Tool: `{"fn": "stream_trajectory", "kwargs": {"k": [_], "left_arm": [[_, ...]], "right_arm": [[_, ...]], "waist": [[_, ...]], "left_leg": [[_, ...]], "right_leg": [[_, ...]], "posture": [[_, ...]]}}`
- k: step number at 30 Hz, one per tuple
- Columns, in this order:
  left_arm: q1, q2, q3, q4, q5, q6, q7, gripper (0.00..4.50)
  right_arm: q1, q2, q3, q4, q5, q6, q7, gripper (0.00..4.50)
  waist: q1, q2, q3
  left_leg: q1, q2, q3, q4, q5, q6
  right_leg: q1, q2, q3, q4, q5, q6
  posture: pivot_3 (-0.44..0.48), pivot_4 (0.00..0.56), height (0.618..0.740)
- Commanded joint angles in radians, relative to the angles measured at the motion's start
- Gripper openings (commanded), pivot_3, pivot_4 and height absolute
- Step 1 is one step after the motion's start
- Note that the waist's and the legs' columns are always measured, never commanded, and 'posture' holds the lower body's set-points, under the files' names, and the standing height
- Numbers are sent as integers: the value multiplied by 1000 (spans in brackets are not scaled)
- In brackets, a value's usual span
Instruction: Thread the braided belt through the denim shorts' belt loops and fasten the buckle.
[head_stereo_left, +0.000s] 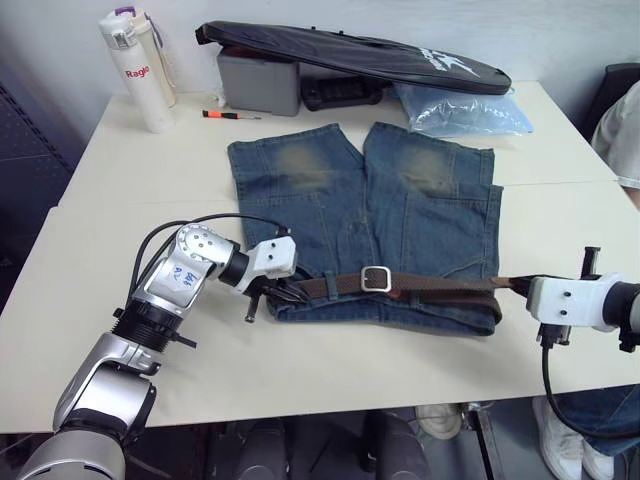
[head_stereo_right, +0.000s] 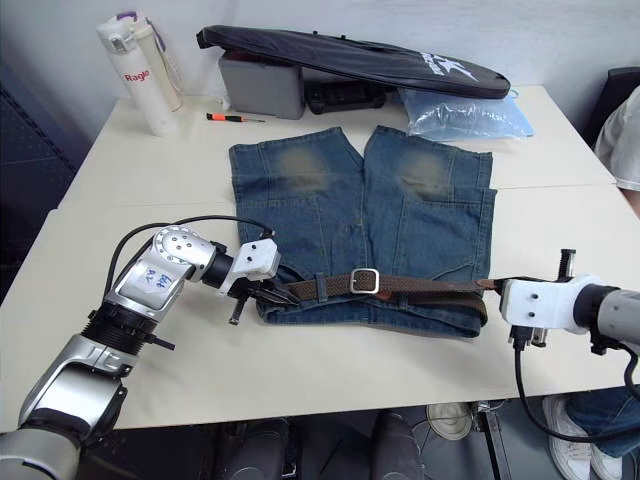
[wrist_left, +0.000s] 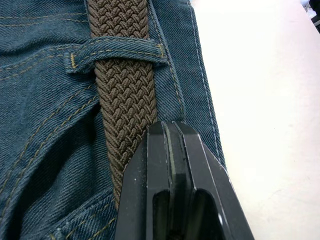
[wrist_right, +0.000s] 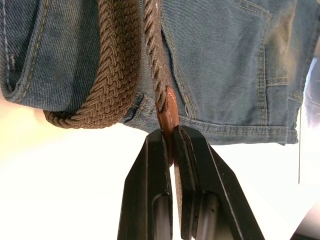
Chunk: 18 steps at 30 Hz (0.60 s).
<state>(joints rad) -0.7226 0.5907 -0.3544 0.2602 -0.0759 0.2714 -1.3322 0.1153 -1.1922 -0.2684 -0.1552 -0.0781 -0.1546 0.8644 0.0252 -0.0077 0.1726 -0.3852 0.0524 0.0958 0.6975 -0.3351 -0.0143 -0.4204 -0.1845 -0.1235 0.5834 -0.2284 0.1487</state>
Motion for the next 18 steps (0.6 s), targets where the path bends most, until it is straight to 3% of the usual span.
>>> {"fn": "stream_trajectory", "kwargs": {"k": [1,7,10,12,13,16,17,18], "left_arm": [[21,17,-19,75,40,0,-1,0],[-3,25,16,98,13,-1,-10,0],[-8,49,40,91,-20,18,-47,0],[-6,65,57,75,-43,34,-69,0],[-8,67,75,68,-67,59,-76,0],[-15,76,119,50,-116,115,-91,0],[-16,78,126,46,-123,124,-93,0],[-17,86,149,29,-148,155,-97,0]], "right_arm": [[-30,4,-15,36,-23,49,-12,77],[-55,49,17,7,17,91,3,77],[-25,47,13,-17,53,142,53,1146],[-18,39,-2,-13,60,139,74,2051],[-22,38,-16,-4,79,145,90,2725],[-43,37,-60,30,173,187,158,4008],[-47,35,-68,38,190,195,174,4376],[-75,49,-90,53,251,241,193,4453]], "waist": [[0,0,0],[-1,0,0],[-3,0,0],[-5,0,0],[-10,0,0],[-14,0,1],[-14,0,1],[-14,0,1]], "left_leg": [[0,0,0,0,0,0],[0,0,0,0,0,0],[0,0,0,0,0,0],[0,1,0,0,0,0],[0,1,0,0,0,0],[0,0,0,0,0,0],[0,0,0,0,0,0],[0,0,0,0,0,0]], "right_leg": [[0,0,0,0,0,0],[0,0,0,0,0,0],[0,0,0,0,0,0],[0,0,-1,1,0,-1],[0,0,-1,0,0,-1],[0,0,-1,1,0,-1],[0,0,-1,0,0,-1],[0,0,-1,0,0,-1]], "posture": [[0,150,740],[0,150,740],[0,150,740],[0,150,740],[0,150,740],[0,150,740],[0,150,740],[0,150,740]]}}
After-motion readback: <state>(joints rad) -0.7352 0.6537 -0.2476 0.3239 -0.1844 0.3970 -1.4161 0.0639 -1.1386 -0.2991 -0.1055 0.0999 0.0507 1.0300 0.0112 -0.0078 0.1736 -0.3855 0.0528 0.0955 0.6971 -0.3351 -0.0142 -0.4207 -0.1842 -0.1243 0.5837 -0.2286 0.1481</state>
